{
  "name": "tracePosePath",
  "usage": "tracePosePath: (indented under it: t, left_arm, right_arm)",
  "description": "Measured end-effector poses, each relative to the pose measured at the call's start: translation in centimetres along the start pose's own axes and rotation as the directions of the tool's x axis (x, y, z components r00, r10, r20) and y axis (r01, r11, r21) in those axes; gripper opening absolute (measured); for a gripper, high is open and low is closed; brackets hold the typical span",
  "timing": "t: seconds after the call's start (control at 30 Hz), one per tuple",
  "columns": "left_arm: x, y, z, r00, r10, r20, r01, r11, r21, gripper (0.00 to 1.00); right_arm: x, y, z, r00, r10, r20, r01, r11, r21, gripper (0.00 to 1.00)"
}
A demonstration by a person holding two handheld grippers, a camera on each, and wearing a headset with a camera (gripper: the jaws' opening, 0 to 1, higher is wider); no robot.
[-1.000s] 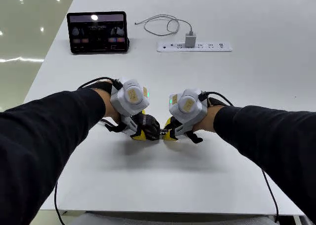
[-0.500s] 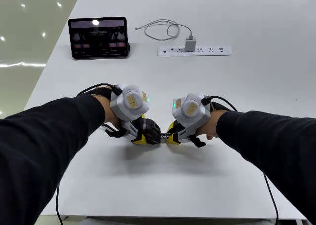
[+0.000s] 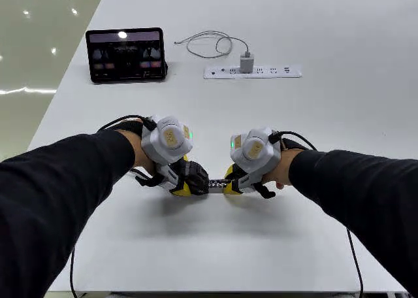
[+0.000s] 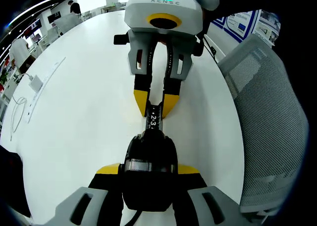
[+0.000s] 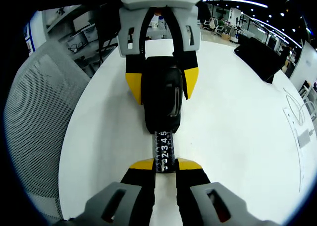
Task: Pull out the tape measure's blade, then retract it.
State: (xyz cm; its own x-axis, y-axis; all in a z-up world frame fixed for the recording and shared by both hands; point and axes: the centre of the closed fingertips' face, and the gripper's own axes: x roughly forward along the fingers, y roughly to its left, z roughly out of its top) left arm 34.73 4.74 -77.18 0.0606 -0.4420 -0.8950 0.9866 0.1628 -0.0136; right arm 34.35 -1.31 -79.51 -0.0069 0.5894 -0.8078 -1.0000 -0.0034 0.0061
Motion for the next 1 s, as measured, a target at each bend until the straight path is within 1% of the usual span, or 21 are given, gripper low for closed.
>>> tracePosePath:
  t: [0.43,0.67,0.83,1.0]
  left_arm:
    - [0.1,0.0,0.0,1.0000,0.003,0.006,-0.003,1.000,-0.009,0.35]
    - [0.0,0.0,0.1,0.9998,0.012,0.015,-0.012,1.000,-0.015,0.35]
    - [0.1,-0.1,0.2,0.9999,0.010,0.009,-0.010,1.000,-0.012,0.35]
    - [0.1,0.0,0.1,0.9999,0.009,0.005,-0.009,1.000,-0.012,0.35]
  right_arm:
    - [-0.6,-0.1,-0.7,1.0000,-0.008,-0.001,0.008,1.000,0.016,0.11]
    - [-1.2,-0.3,-1.5,0.9998,-0.016,-0.012,0.016,1.000,0.013,0.11]
    - [-1.8,-0.3,-2.3,0.9997,-0.018,-0.016,0.018,1.000,0.021,0.11]
    - [-2.0,-0.3,-2.6,0.9996,-0.019,-0.018,0.020,0.999,0.029,0.11]
